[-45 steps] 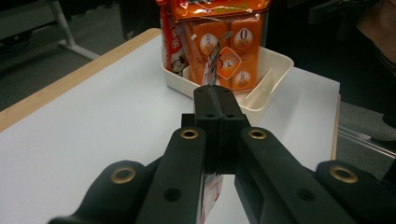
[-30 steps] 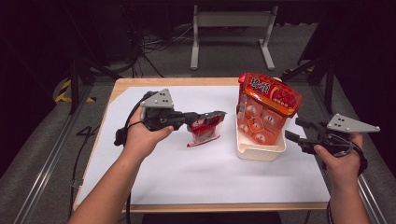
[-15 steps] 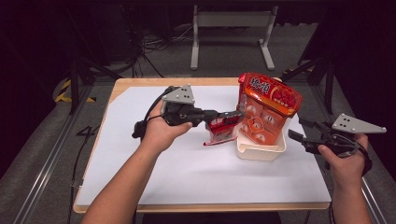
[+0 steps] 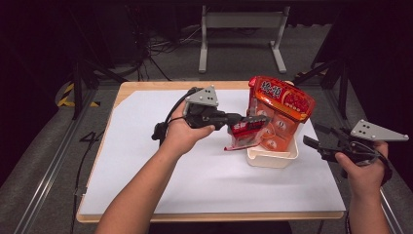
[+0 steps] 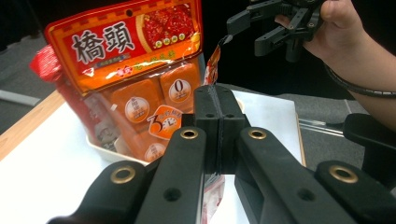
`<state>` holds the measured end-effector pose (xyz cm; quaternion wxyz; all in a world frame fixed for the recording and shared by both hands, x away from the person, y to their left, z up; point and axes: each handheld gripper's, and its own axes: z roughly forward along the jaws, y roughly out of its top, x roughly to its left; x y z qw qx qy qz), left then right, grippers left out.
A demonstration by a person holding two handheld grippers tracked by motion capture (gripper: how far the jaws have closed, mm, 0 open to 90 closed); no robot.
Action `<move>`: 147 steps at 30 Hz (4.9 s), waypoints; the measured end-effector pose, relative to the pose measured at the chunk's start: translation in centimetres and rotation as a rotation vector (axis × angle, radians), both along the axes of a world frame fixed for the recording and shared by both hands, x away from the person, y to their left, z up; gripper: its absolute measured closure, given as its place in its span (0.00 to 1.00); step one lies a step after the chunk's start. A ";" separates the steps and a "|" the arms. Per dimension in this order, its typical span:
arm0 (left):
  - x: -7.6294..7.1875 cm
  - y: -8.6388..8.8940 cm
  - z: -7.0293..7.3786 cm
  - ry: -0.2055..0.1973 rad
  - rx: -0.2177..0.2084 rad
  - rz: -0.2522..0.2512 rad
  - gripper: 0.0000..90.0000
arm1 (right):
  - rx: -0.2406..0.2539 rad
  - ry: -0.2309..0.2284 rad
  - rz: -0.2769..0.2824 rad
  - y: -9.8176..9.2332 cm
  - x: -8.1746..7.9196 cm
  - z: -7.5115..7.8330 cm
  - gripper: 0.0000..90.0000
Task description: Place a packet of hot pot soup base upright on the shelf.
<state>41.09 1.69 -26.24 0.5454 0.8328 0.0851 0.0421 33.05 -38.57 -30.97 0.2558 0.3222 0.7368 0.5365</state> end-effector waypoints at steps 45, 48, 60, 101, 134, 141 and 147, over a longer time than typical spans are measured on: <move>1.8 -7.7 -3.8 -0.017 0.003 -0.111 1.00 | 0.042 -0.028 -0.016 -1.5 -0.7 0.7 0.38; 1.8 -7.9 -3.9 -0.014 -0.006 -0.112 1.00 | 0.041 -0.028 -0.017 -1.5 -0.7 0.7 0.38; 1.7 -8.7 -4.4 -0.025 -0.018 -0.118 1.00 | 0.033 -0.022 -0.013 -1.3 -0.6 0.5 0.38; 0.5 -5.3 -5.5 0.076 -0.021 0.062 0.30 | 0.027 -0.011 0.034 0.2 1.3 0.4 0.38; -5.7 14.7 -6.8 0.019 -0.014 0.528 0.16 | 0.004 0.054 0.017 1.5 1.7 -2.8 0.27; -6.8 16.9 -9.4 0.039 -0.049 0.563 0.14 | 0.017 0.063 0.001 1.1 1.4 -4.0 0.27; -7.4 17.9 -11.1 0.019 -0.034 0.586 0.14 | 0.023 0.062 -0.006 0.8 1.4 -4.8 0.27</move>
